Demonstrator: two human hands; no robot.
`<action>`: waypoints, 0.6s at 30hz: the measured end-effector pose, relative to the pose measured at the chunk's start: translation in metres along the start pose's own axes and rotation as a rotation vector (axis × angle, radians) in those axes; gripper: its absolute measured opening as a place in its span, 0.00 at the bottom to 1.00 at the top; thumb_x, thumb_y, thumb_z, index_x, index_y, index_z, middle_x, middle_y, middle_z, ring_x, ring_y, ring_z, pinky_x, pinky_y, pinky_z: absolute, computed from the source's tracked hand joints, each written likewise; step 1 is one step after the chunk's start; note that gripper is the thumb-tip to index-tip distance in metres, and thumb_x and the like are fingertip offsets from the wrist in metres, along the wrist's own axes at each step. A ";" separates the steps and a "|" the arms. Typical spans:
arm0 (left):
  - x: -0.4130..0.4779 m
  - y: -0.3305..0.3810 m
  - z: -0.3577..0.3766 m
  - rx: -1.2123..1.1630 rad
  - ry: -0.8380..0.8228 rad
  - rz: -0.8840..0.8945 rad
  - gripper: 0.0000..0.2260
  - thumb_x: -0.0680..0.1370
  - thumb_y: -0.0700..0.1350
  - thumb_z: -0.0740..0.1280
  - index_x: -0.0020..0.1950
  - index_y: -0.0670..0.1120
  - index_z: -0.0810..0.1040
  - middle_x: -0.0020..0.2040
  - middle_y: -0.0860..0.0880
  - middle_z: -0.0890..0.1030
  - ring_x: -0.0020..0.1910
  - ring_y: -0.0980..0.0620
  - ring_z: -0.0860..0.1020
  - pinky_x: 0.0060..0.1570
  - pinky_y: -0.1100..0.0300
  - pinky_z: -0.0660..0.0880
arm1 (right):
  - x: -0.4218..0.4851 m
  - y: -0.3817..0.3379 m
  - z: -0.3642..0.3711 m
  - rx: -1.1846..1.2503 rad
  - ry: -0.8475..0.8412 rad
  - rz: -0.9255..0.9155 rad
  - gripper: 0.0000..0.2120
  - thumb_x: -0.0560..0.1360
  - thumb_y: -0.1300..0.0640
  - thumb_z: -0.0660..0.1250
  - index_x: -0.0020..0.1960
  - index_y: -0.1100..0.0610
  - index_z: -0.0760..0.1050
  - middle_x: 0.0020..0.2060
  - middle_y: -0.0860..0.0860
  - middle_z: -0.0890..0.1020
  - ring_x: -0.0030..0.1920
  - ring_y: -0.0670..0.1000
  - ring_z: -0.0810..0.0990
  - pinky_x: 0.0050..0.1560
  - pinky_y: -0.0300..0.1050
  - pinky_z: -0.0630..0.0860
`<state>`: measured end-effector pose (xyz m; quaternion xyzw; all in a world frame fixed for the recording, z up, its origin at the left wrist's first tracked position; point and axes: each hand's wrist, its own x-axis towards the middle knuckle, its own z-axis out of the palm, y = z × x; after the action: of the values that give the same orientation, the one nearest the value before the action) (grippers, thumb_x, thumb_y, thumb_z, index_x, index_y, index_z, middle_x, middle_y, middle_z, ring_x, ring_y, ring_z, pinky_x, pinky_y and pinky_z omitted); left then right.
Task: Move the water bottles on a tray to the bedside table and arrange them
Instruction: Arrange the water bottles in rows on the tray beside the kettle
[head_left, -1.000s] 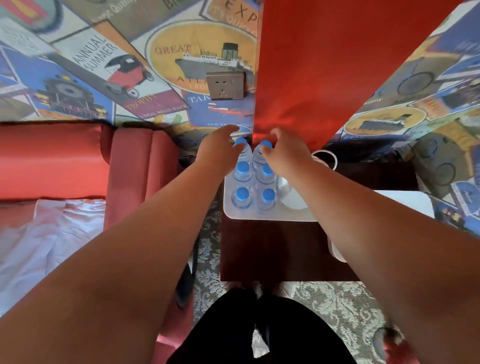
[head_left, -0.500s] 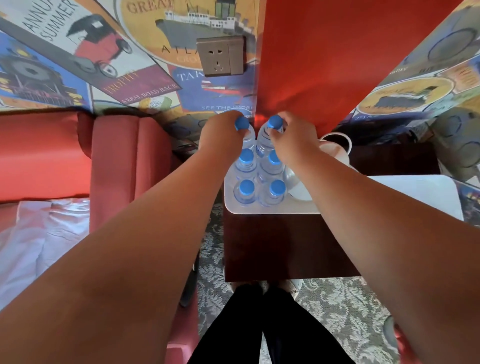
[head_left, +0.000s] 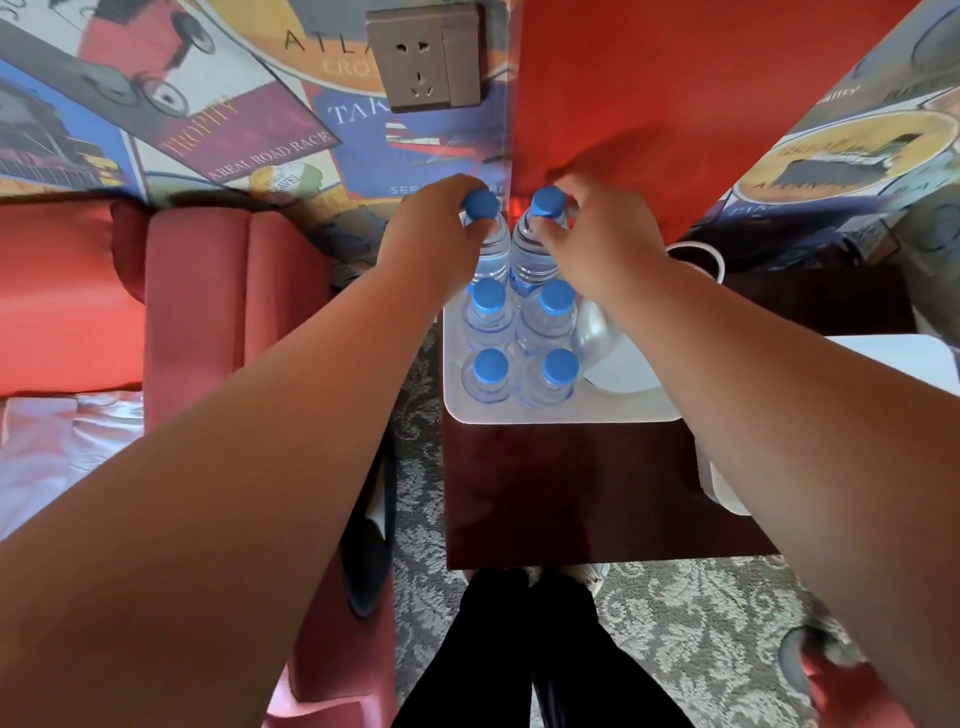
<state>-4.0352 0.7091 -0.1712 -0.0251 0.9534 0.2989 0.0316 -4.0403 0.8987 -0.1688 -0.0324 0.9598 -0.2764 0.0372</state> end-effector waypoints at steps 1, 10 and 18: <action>0.001 -0.002 0.001 -0.003 0.011 0.006 0.13 0.77 0.49 0.68 0.62 0.54 0.79 0.57 0.53 0.83 0.56 0.49 0.79 0.50 0.61 0.70 | 0.001 0.000 0.001 0.008 0.010 -0.003 0.17 0.75 0.43 0.67 0.60 0.49 0.78 0.47 0.50 0.84 0.50 0.56 0.82 0.48 0.46 0.74; 0.007 -0.012 0.010 -0.121 0.073 0.021 0.12 0.77 0.50 0.68 0.60 0.54 0.79 0.53 0.59 0.81 0.56 0.58 0.78 0.53 0.64 0.71 | 0.010 0.003 0.011 -0.019 0.106 -0.032 0.17 0.74 0.41 0.66 0.53 0.52 0.79 0.41 0.51 0.83 0.44 0.57 0.80 0.41 0.48 0.73; 0.009 -0.006 0.019 -0.294 0.212 -0.063 0.11 0.70 0.54 0.77 0.46 0.57 0.77 0.40 0.65 0.79 0.42 0.71 0.78 0.40 0.78 0.69 | 0.019 0.007 0.014 0.093 0.160 0.026 0.20 0.68 0.38 0.70 0.49 0.52 0.81 0.38 0.48 0.83 0.40 0.50 0.81 0.42 0.48 0.76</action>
<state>-4.0425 0.7147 -0.1909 -0.0909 0.8962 0.4297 -0.0636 -4.0582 0.8960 -0.1855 0.0042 0.9461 -0.3220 -0.0346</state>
